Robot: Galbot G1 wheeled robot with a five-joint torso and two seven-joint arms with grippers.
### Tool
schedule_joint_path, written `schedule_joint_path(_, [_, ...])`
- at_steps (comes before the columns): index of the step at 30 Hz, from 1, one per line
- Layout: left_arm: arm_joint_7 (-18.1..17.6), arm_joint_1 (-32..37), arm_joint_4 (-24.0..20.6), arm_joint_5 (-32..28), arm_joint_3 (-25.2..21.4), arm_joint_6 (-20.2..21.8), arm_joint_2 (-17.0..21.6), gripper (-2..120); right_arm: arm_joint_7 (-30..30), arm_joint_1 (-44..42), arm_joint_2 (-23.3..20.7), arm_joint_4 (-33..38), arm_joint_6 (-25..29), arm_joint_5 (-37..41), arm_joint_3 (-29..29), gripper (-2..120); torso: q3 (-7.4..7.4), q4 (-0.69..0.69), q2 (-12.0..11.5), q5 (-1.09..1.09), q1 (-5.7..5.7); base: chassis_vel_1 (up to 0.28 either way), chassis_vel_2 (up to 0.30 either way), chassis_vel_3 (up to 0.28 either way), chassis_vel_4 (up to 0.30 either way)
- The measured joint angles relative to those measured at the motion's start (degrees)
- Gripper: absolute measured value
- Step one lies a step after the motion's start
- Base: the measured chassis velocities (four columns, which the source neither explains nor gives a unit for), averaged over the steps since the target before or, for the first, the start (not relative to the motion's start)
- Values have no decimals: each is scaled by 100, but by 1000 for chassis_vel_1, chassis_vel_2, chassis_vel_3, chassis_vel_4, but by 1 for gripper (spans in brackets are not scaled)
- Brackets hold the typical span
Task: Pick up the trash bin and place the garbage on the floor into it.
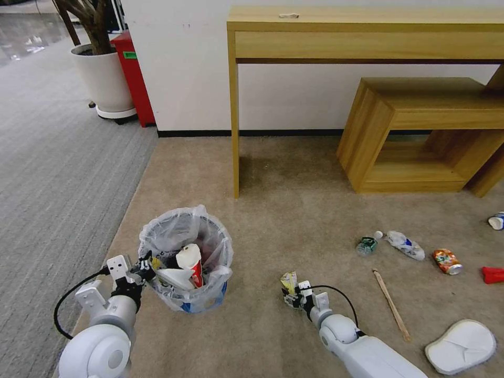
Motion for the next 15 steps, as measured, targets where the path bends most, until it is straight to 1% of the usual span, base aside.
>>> schedule_joint_path(9, [1,-20,48,10,4,-19,-13,2,13,-10,-14,-5,25,-26,40,68,0,0,0,0,0,0,0,0,0])
schedule_joint_path(11, [2,-23,49,10,7,-19,-15,2,14,-16,-21,-29,41,-37,57,64,0,0,0,0,0,0,0,0,0])
schedule_joint_path(12, [2,-24,49,10,9,-20,-14,2,14,-16,-22,-44,49,-50,65,60,0,0,0,0,0,0,0,0,0])
schedule_joint_path(13, [2,-24,49,10,9,-20,-14,2,14,-16,-22,-44,49,-50,65,60,0,0,0,0,0,0,0,0,0])
schedule_joint_path(15, [2,-26,47,9,10,-20,-9,2,14,-17,-19,-72,67,-65,76,56,0,0,0,0,0,0,0,0,0])
